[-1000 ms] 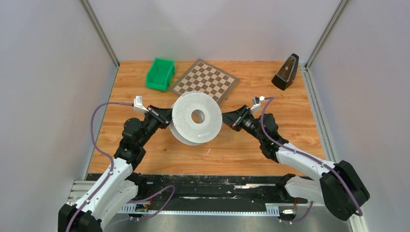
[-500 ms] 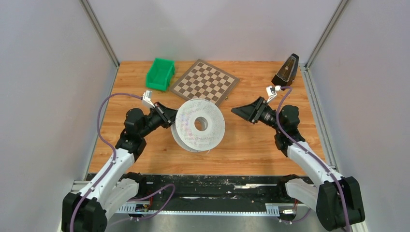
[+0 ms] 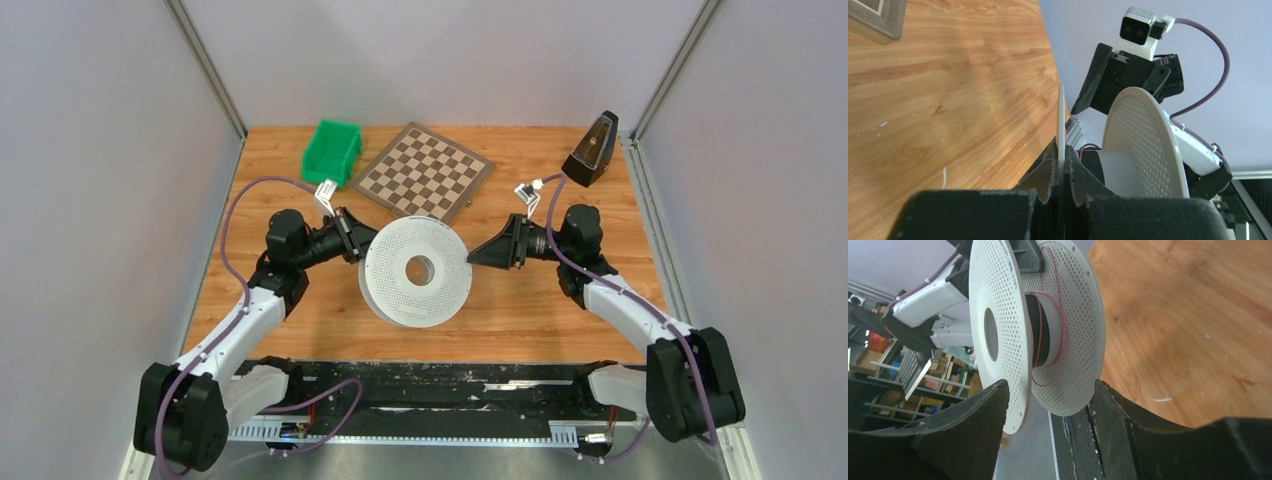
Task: Wrap the cables
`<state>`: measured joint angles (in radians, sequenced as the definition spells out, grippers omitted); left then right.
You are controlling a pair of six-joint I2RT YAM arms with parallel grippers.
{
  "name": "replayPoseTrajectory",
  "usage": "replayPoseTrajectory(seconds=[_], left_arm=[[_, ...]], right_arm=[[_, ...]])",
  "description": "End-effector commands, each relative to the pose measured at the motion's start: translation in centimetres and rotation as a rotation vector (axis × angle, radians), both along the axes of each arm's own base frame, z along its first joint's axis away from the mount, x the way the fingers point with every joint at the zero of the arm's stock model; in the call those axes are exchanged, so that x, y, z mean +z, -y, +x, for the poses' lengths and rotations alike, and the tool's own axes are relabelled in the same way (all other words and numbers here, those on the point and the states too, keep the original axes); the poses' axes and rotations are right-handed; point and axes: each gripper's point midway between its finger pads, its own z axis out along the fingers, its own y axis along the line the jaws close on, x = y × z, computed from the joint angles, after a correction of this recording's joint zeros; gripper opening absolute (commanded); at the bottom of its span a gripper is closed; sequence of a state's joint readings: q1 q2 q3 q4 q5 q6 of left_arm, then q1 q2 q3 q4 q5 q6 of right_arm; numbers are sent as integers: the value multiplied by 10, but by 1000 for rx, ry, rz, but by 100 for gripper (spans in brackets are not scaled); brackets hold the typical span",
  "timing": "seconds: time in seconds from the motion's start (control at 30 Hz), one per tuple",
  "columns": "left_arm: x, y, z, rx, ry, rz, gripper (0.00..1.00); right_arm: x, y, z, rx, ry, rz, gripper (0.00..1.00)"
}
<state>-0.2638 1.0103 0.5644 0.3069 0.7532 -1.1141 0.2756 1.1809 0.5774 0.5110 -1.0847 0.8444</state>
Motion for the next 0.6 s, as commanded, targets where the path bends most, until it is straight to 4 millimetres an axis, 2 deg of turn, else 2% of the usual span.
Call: replayPoseTrajectory(seconds=[0.0, 0.17, 0.33, 0.47, 0.57], left_arm=[[36, 5, 1, -64, 111, -52, 0], [22, 6, 4, -78, 106, -27, 0], [10, 7, 8, -90, 86, -19, 0], [6, 7, 12, -83, 81, -19, 0], [5, 8, 13, -90, 81, -23, 0]], right_arm=[[14, -11, -8, 118, 78, 47, 61], [11, -18, -9, 141, 58, 89, 56], [3, -21, -7, 142, 17, 89, 44], [-5, -23, -4, 132, -10, 84, 23], [-7, -25, -3, 137, -39, 87, 20]])
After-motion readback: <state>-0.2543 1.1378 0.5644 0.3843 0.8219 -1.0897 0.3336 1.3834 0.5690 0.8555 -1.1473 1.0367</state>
